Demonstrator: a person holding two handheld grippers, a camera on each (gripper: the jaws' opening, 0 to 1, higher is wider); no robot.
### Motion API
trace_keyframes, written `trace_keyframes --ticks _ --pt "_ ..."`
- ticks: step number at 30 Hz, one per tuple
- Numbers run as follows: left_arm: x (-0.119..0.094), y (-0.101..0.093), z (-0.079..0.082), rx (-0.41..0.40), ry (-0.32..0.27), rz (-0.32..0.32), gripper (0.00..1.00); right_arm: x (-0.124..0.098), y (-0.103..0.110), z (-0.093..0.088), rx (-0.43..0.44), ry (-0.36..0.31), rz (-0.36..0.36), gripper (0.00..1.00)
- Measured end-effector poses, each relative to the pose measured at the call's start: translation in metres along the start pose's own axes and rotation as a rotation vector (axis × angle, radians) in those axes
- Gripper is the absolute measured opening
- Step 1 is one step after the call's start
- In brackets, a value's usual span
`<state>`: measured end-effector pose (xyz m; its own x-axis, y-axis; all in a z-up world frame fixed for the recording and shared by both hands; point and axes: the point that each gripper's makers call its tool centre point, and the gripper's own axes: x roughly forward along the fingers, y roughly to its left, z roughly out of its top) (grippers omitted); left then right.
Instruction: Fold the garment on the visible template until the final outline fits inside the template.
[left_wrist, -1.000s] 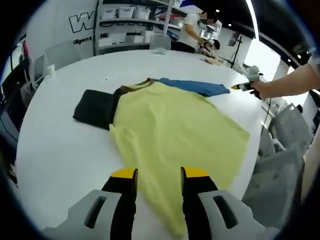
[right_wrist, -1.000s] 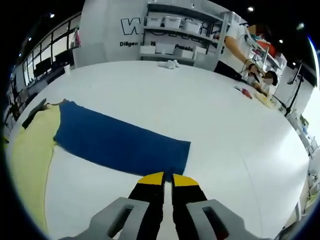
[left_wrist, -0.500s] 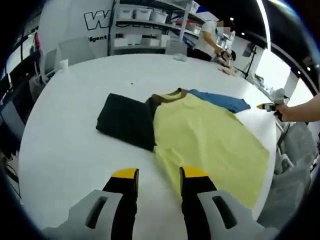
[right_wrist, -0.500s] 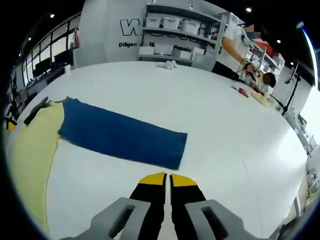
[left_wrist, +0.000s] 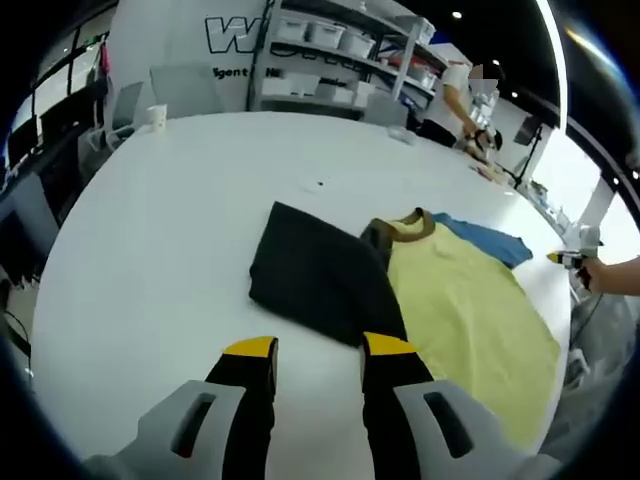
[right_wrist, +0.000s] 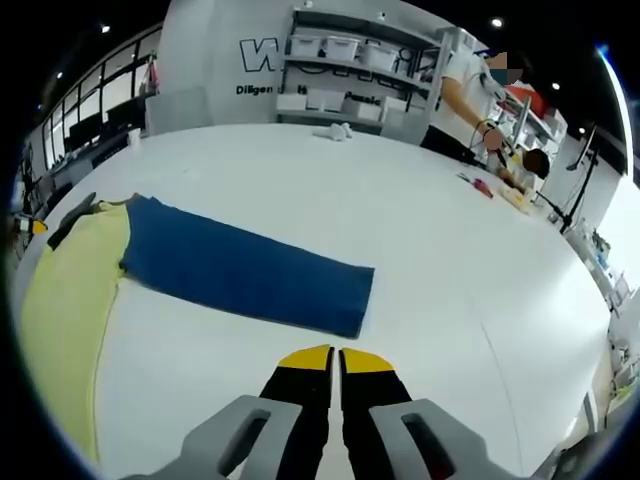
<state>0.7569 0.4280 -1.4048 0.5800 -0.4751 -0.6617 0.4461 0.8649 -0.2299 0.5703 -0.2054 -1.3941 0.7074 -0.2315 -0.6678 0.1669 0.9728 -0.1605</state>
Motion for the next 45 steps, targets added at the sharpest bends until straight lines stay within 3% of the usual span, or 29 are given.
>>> trace_keyframes --ticks 13,23,33,35,42,45 --pt "0.026 0.031 0.028 -0.043 -0.021 0.039 0.27 0.0 0.003 -0.001 -0.003 0.004 -0.005 0.0" --pt "0.033 0.025 0.022 -0.087 0.008 0.028 0.21 -0.001 0.001 -0.004 -0.005 0.012 -0.011 0.0" --pt "0.035 0.022 0.017 -0.11 0.02 0.015 0.05 -0.002 0.003 -0.006 -0.006 0.02 -0.01 0.0" --pt "0.035 0.019 0.016 -0.105 0.026 0.011 0.0 -0.003 0.003 -0.006 -0.007 0.019 -0.01 0.0" --pt "0.033 0.008 0.024 -0.075 0.003 -0.01 0.0 -0.003 0.004 -0.006 -0.005 0.019 -0.008 0.0" --pt "0.031 0.027 0.025 0.035 0.025 0.1 0.0 -0.004 0.005 -0.006 -0.004 0.018 -0.005 0.0"
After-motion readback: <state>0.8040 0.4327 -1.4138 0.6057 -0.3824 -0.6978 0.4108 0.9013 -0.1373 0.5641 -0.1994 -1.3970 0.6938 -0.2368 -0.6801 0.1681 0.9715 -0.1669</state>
